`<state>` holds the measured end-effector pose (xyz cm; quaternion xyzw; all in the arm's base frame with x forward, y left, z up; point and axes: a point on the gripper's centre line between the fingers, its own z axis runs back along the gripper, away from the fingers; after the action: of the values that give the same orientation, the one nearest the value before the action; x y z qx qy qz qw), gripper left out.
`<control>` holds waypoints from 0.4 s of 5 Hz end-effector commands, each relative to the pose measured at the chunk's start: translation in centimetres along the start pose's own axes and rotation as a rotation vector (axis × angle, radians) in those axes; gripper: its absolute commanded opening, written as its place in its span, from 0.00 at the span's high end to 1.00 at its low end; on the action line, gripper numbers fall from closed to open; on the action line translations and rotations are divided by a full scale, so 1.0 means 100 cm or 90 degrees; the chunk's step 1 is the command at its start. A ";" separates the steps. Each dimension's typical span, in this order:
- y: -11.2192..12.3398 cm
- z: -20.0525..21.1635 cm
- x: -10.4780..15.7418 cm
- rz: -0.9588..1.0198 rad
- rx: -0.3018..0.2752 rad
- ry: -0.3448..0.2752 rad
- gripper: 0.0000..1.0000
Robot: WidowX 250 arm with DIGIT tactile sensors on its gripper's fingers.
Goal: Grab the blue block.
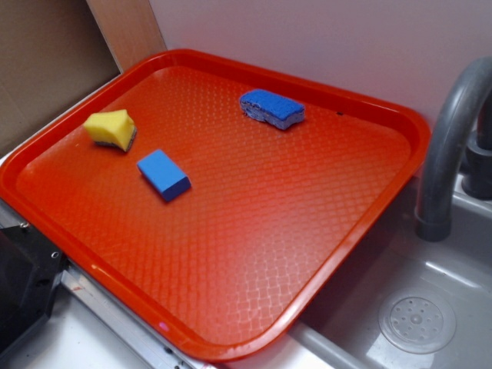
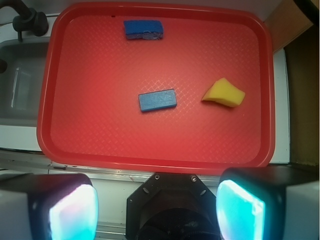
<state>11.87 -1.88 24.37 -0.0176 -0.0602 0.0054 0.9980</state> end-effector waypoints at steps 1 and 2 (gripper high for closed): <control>0.000 0.000 0.000 0.000 0.000 0.000 0.00; -0.009 -0.011 0.015 0.157 0.010 -0.046 0.00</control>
<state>13.42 -2.64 23.12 -0.0149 -0.0855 0.1421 0.9860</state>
